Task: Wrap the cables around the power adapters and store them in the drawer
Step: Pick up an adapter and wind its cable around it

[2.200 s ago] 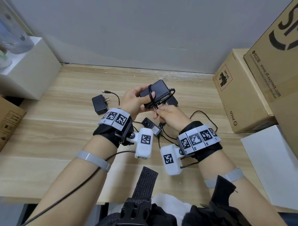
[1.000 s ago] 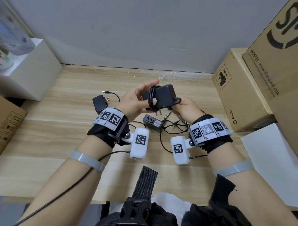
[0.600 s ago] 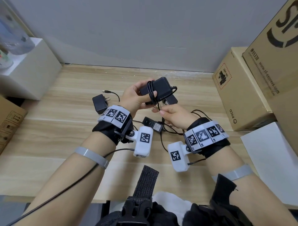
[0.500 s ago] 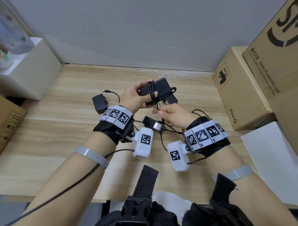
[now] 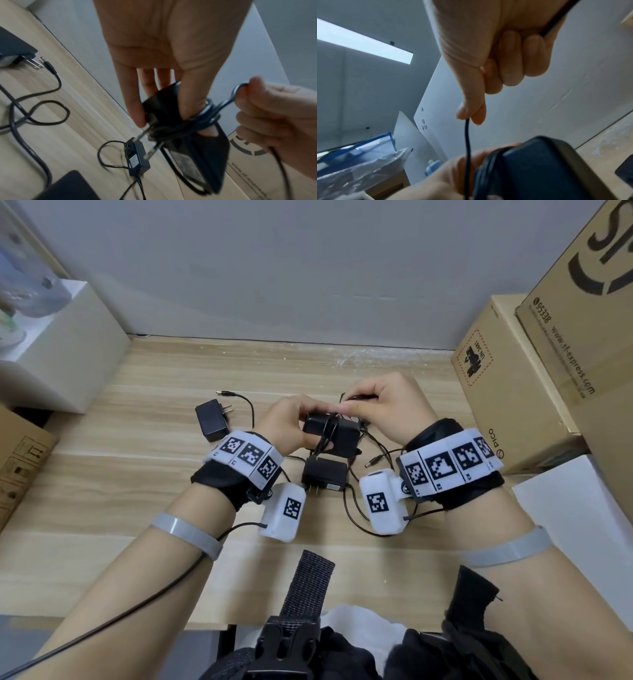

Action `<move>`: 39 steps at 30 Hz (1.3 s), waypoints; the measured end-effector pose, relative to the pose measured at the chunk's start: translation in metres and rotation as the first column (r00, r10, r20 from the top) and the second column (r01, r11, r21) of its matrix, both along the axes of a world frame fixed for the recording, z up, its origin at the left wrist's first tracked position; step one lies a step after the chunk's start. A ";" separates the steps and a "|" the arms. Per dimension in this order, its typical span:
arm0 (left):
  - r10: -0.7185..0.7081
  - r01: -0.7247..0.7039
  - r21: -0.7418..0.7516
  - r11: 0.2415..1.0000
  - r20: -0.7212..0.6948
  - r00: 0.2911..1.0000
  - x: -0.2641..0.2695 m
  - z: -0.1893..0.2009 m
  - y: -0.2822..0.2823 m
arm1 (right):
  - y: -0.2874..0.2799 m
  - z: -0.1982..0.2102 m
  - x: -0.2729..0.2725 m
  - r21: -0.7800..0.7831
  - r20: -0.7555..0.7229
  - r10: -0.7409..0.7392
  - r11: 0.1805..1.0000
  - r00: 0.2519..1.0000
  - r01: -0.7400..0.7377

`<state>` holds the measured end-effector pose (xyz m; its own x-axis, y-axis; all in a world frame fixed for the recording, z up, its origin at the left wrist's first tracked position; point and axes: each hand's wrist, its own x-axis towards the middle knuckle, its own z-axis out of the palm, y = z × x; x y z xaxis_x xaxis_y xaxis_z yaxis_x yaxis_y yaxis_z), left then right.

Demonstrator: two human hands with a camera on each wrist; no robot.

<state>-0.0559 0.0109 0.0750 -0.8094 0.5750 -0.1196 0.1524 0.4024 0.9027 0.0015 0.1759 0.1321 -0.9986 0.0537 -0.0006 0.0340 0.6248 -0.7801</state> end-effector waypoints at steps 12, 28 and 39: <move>-0.166 -0.015 0.437 0.899 0.371 0.914 0.007 0.003 -0.006 | 0.015 -0.032 0.000 -0.097 0.009 -0.179 0.979 0.984 0.179; 0.152 -0.396 0.506 0.766 0.456 0.877 0.005 0.017 0.007 | -0.009 -0.044 0.021 0.033 0.123 0.055 0.998 0.991 -0.060; 0.181 -0.443 0.484 0.754 0.495 0.849 0.005 0.016 0.009 | -0.019 -0.027 0.026 -0.046 0.086 0.070 0.997 0.994 -0.066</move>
<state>-0.0513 0.0196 0.0911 -0.9083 0.3624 -0.2090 -0.3071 -0.2384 0.9214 0.0271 0.1570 0.1056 -0.9959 -0.0166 -0.0889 0.0618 0.5939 -0.8022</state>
